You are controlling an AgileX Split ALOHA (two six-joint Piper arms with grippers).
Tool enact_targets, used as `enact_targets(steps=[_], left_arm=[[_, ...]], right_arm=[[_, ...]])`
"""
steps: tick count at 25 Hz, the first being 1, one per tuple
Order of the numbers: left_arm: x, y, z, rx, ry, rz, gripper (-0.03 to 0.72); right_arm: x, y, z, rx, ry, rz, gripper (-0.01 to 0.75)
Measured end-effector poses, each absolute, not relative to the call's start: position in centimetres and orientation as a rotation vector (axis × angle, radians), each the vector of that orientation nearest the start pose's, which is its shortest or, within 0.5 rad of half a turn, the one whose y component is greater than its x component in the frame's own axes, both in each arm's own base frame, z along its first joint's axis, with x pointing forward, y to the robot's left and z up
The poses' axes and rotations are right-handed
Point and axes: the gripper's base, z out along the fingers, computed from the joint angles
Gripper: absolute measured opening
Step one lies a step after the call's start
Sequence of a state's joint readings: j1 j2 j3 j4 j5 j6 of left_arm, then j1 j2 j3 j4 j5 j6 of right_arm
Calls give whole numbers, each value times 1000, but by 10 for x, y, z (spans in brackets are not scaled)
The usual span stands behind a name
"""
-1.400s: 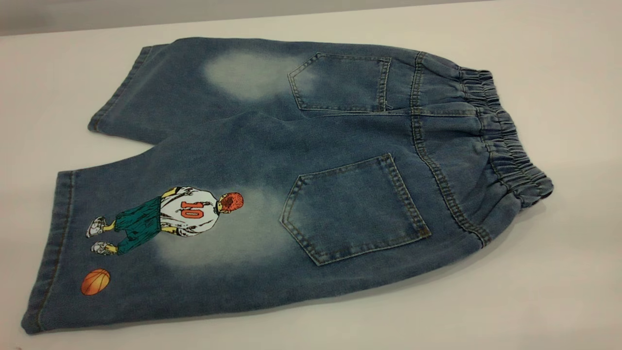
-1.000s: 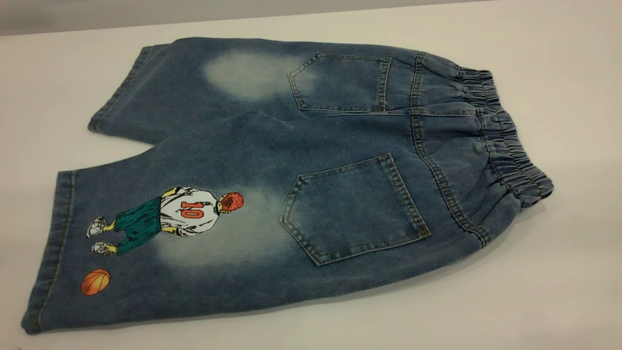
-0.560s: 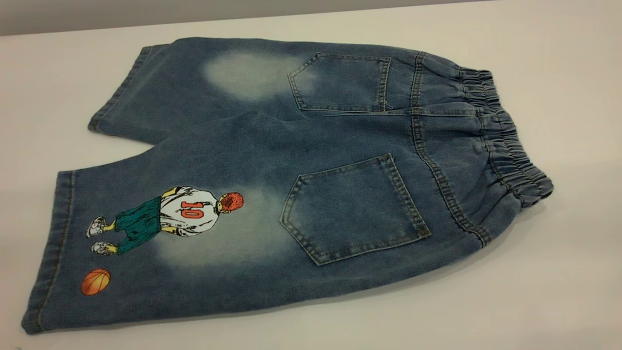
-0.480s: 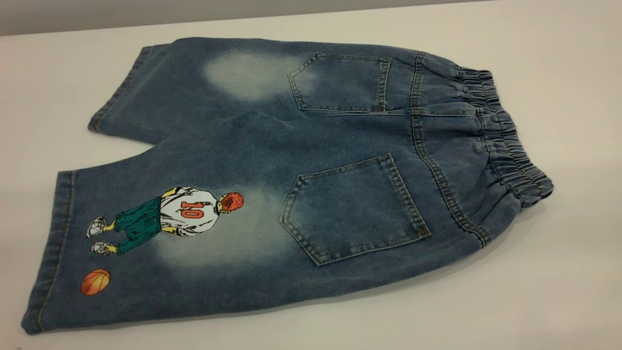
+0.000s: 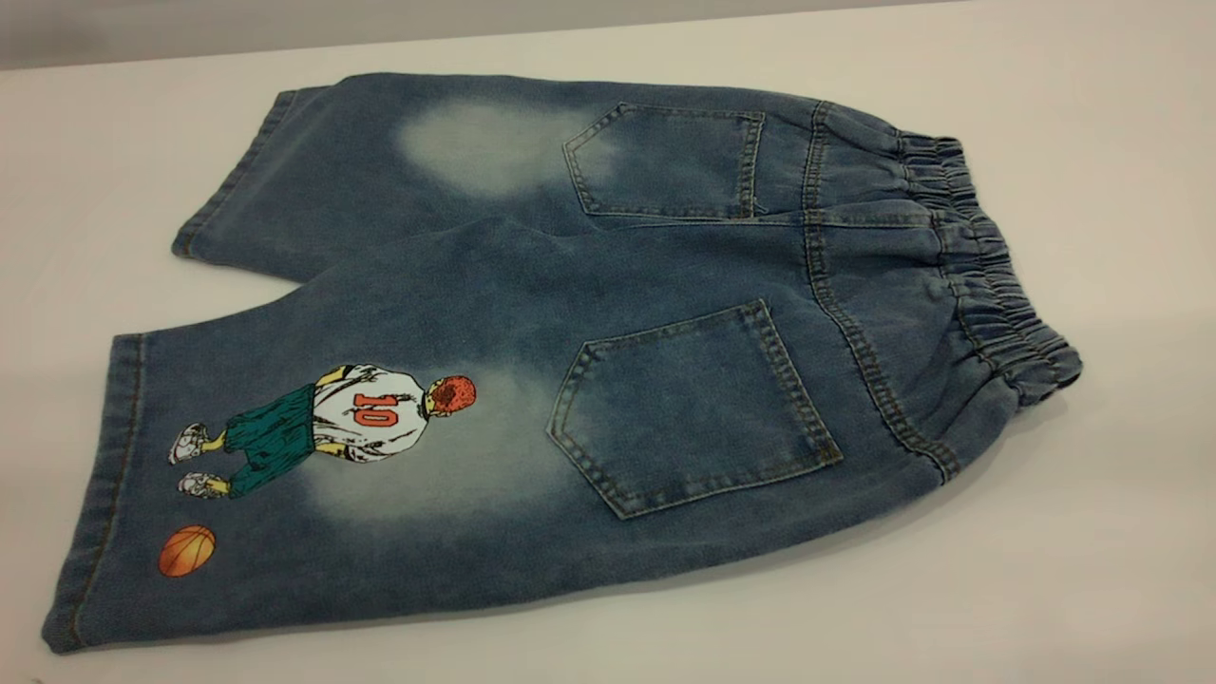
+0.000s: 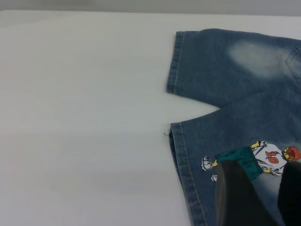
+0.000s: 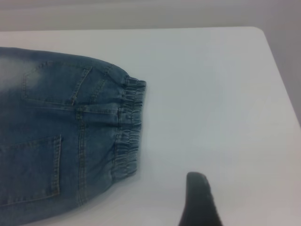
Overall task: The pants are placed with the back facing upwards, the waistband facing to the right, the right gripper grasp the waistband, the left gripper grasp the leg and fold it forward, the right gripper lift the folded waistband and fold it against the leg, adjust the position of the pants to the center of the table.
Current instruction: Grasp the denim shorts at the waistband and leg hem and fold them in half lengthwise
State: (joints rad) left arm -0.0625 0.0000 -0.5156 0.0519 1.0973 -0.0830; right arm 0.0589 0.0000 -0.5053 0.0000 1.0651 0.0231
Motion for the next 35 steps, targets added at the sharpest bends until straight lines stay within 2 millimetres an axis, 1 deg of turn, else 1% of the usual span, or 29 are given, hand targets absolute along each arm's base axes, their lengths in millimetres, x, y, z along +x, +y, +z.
enact_targets(steps=[5,11,16,18,21,24,26,29,31,35], left_arm=[[-8,5,279,-25,2059,-28,239],[-8,4,279,-30,2062,-39,239],[-8,2,279,-31,2058,-74,239],[-8,2,285,-37,2017,-81,239],[-1,2,293,-77,1953,-111,240],[11,0,298,-97,1958,-132,240],[23,-1,299,-73,1993,-128,240],[45,-7,300,0,2050,-140,240],[63,-12,297,57,2113,-169,240],[96,-22,285,210,2250,-217,240]], right_arm=[[-6,2,278,-38,2044,94,405],[-6,2,278,-37,2044,92,405],[-6,7,279,-40,2042,166,405],[-7,9,281,-40,2028,190,405],[-6,13,284,-5,2030,274,405],[7,18,286,29,2086,362,405],[21,22,289,48,2115,411,405],[43,26,292,100,2143,483,405],[58,28,292,137,2167,524,405],[94,28,286,261,2225,536,405]])
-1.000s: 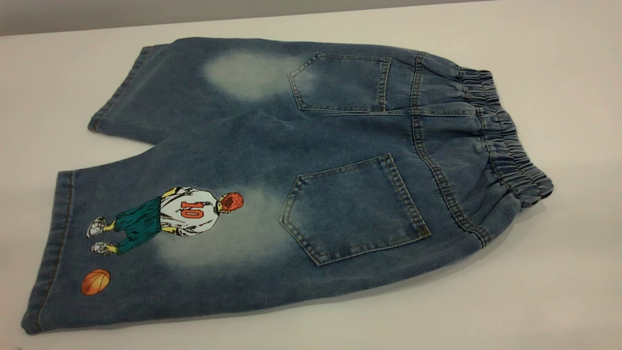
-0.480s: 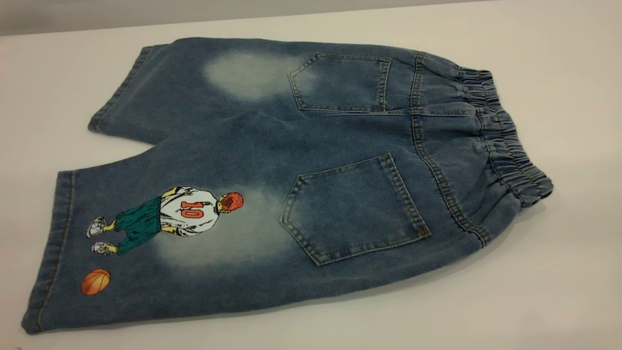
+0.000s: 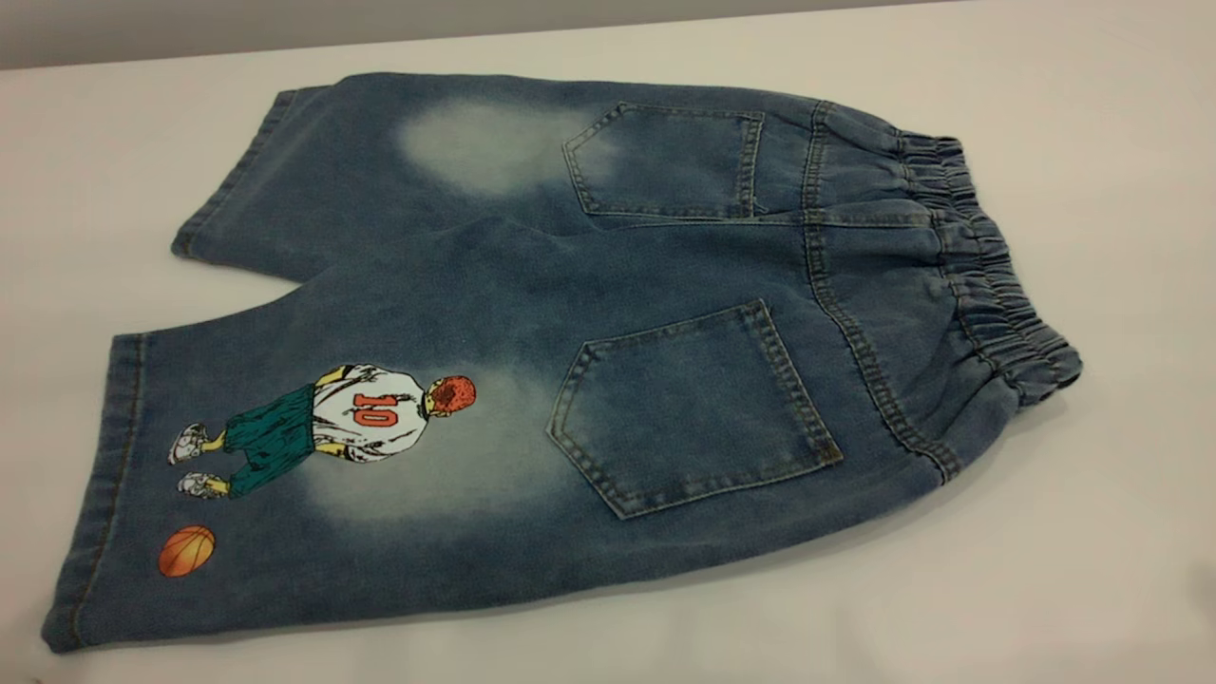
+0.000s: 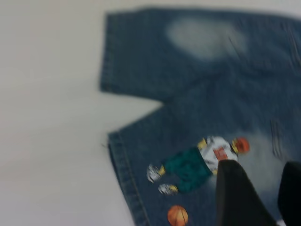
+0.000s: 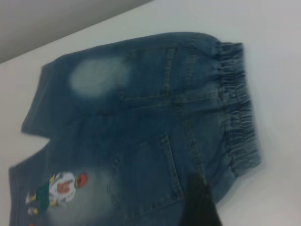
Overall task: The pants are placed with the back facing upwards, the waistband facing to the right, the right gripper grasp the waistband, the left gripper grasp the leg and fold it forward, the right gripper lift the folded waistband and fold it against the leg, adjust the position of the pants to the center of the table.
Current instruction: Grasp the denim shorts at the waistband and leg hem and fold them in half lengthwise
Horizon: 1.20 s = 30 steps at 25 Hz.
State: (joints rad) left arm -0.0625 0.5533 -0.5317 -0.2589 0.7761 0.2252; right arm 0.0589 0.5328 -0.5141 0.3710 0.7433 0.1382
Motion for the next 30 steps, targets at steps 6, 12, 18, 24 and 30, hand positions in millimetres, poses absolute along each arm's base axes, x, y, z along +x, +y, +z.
enact_targets(steps=[6,12,18,24,30], left_arm=[[143,-29,266,389,2378,-218,240],[187,-34,267,426,2458,-253,240],[217,-43,265,480,2463,-348,240],[223,-51,264,537,2390,-453,240],[224,-54,266,555,2358,-478,240]], right_arm=[[144,27,251,378,2374,485,405],[182,31,214,380,2515,482,405],[206,37,180,344,2624,512,405],[213,48,148,278,2757,661,384],[234,47,122,314,2774,847,367]])
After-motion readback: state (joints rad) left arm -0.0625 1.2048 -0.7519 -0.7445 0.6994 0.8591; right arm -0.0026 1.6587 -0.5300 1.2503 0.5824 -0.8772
